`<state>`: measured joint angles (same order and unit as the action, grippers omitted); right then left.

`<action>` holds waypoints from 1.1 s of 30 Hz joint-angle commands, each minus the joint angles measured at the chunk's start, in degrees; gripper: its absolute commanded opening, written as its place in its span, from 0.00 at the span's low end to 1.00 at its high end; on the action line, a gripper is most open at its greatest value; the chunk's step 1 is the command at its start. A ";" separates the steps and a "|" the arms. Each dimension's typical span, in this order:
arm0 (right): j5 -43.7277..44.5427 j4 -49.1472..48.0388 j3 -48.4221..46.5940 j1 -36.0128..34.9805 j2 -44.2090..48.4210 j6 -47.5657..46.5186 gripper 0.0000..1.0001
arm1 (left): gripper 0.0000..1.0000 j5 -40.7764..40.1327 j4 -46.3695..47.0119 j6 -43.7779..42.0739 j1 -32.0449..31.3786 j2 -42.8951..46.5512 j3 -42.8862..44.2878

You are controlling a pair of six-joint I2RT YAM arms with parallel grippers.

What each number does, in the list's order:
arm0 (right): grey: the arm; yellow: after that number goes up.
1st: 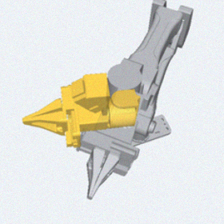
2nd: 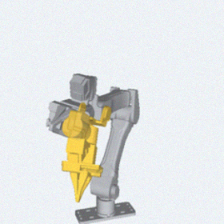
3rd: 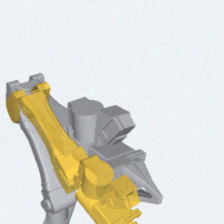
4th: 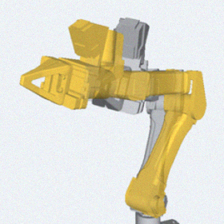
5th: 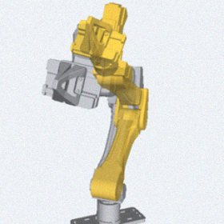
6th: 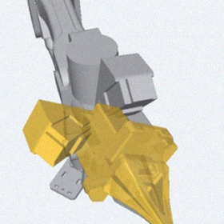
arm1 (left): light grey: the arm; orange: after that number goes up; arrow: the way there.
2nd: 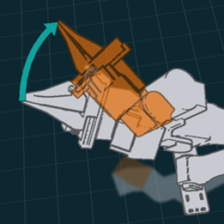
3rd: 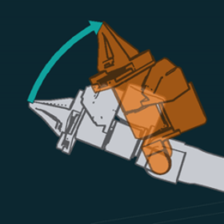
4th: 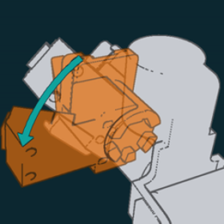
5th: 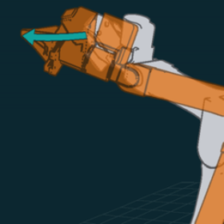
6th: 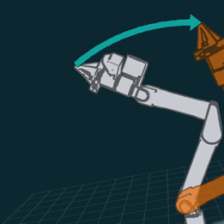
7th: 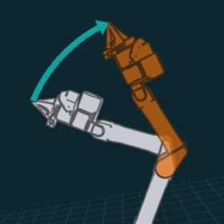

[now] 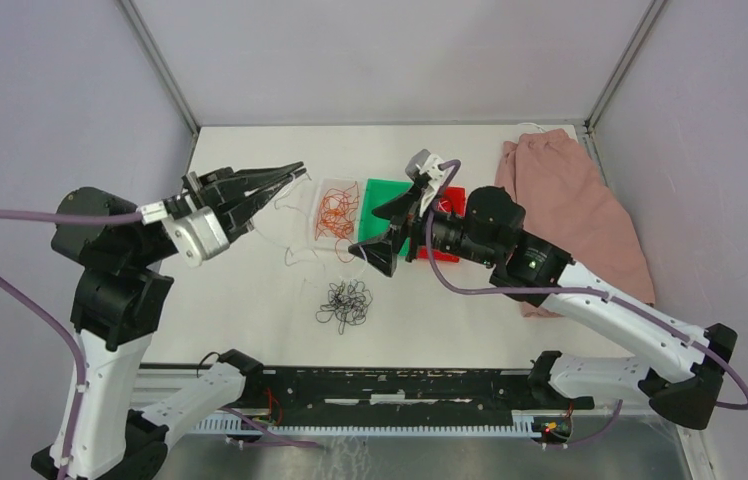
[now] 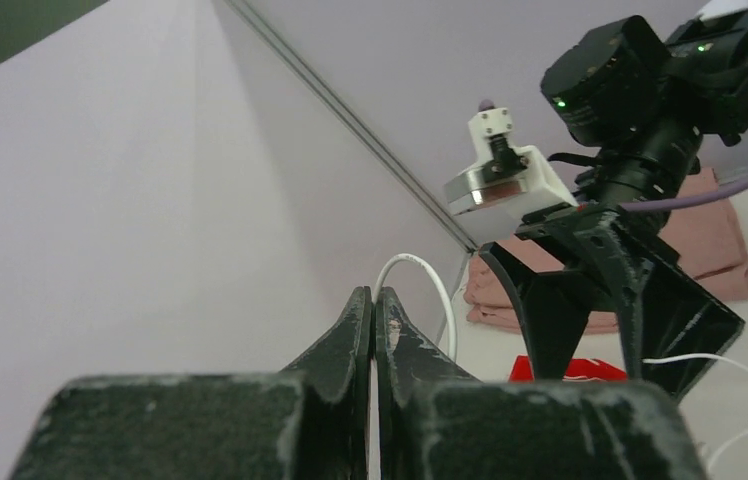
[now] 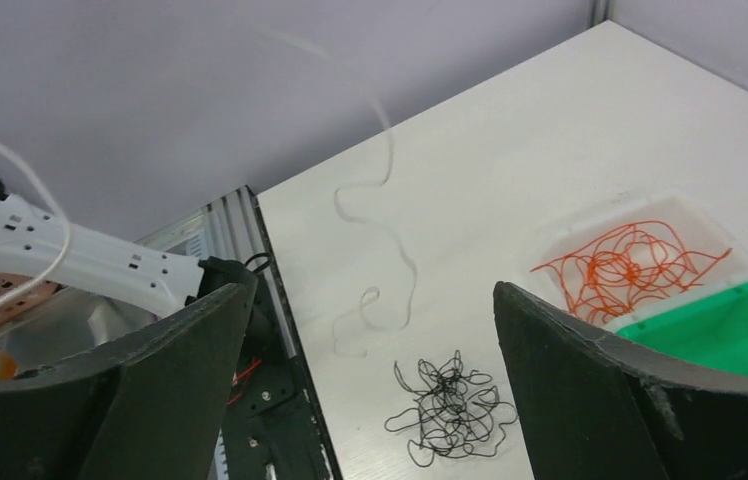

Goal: Untangle the cables
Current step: Untie the cable, then place the cable in the bin.

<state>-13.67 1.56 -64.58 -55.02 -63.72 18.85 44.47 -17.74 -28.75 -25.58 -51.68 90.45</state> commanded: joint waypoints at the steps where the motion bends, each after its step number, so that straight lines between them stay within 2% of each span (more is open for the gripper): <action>1: 5.14 4.54 -8.39 1.70 -1.61 -2.91 0.99 | 0.03 3.02 -0.28 -10.12 0.02 2.78 -2.41; 7: 1.62 3.03 -5.35 7.54 1.84 -2.55 0.99 | 0.03 4.22 -3.09 -18.88 0.03 3.98 -2.56; 10: 8.53 11.99 -10.82 8.79 -2.50 -1.87 0.95 | 0.03 5.82 -3.09 -20.21 0.01 3.98 -2.14; 11: 7.05 11.92 -11.62 9.46 -3.86 -0.36 0.94 | 0.03 6.64 -3.09 -20.76 0.05 3.96 -2.07; 16: -7.61 -8.17 -8.06 10.92 -5.99 5.46 0.99 | 0.03 8.80 -3.10 -24.49 0.06 4.04 -2.02; 20: -22.43 -15.92 -14.47 11.34 -12.84 8.62 0.99 | 0.03 9.78 -3.09 -28.09 0.05 4.51 -2.40; 26: -35.65 -43.50 -16.07 10.92 -20.91 25.33 1.00 | 0.03 11.86 -3.09 -31.30 0.02 5.60 -4.15; 28: -38.10 -47.03 -17.18 10.25 -22.71 28.88 1.00 | 0.03 12.78 -3.09 -33.52 0.07 5.98 -4.85; 30: -39.18 -47.59 -17.88 9.03 -23.42 28.64 1.00 | 0.03 13.25 -3.09 -34.89 0.02 5.98 -5.02; 33: -40.39 -41.53 -20.06 6.06 -24.01 23.65 1.00 | 0.03 13.59 -3.09 -37.06 0.05 5.67 -5.18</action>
<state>-47.07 -35.16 -79.66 -45.60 -87.99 42.46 56.10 -21.32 -59.53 -25.58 -45.95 85.52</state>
